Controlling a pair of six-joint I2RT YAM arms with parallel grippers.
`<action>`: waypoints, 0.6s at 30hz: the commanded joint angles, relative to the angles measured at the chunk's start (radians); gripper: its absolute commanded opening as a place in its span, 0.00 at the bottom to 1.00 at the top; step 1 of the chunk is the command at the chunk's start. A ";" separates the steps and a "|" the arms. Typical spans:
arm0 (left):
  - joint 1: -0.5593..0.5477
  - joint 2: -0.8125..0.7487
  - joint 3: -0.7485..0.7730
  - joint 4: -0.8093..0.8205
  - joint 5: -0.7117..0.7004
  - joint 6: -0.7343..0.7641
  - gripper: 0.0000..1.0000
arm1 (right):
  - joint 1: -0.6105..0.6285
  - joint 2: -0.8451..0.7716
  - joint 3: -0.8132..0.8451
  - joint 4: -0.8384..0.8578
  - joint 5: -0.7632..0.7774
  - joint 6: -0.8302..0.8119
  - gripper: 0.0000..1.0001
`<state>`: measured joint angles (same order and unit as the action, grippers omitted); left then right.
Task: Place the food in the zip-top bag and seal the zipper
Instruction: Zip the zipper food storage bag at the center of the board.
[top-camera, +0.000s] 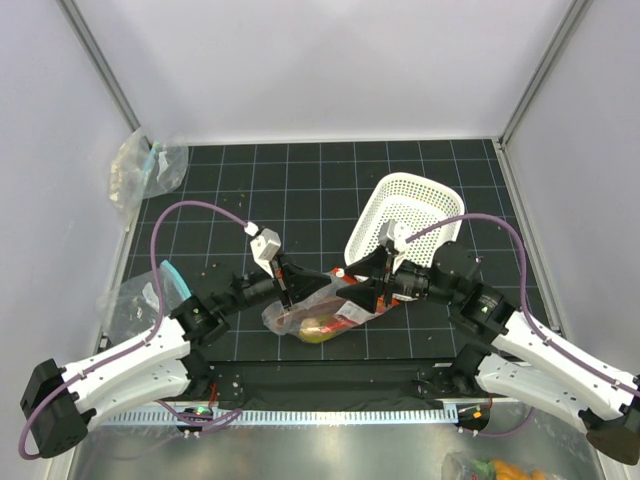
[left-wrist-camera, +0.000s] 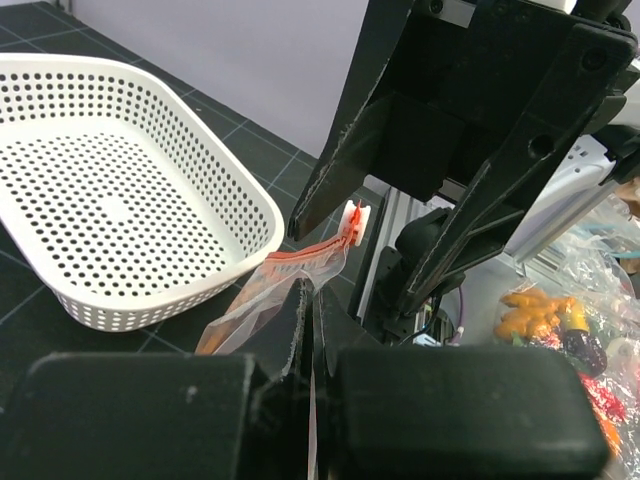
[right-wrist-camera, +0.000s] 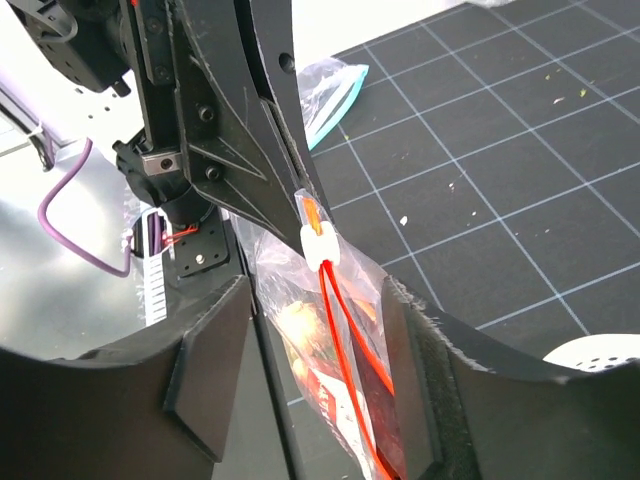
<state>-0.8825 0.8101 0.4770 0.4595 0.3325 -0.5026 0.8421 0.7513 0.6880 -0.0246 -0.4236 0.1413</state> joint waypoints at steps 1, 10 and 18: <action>-0.001 0.003 0.032 0.059 0.011 -0.013 0.00 | 0.003 -0.033 -0.004 0.081 0.035 0.015 0.63; -0.001 0.053 0.060 0.053 0.065 -0.022 0.00 | 0.003 -0.044 -0.018 0.100 0.074 0.023 0.51; -0.001 0.017 0.052 0.038 0.025 -0.019 0.00 | 0.003 -0.043 -0.018 0.097 0.078 0.021 0.04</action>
<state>-0.8825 0.8631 0.4938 0.4572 0.3676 -0.5175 0.8425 0.7238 0.6685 0.0227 -0.3599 0.1612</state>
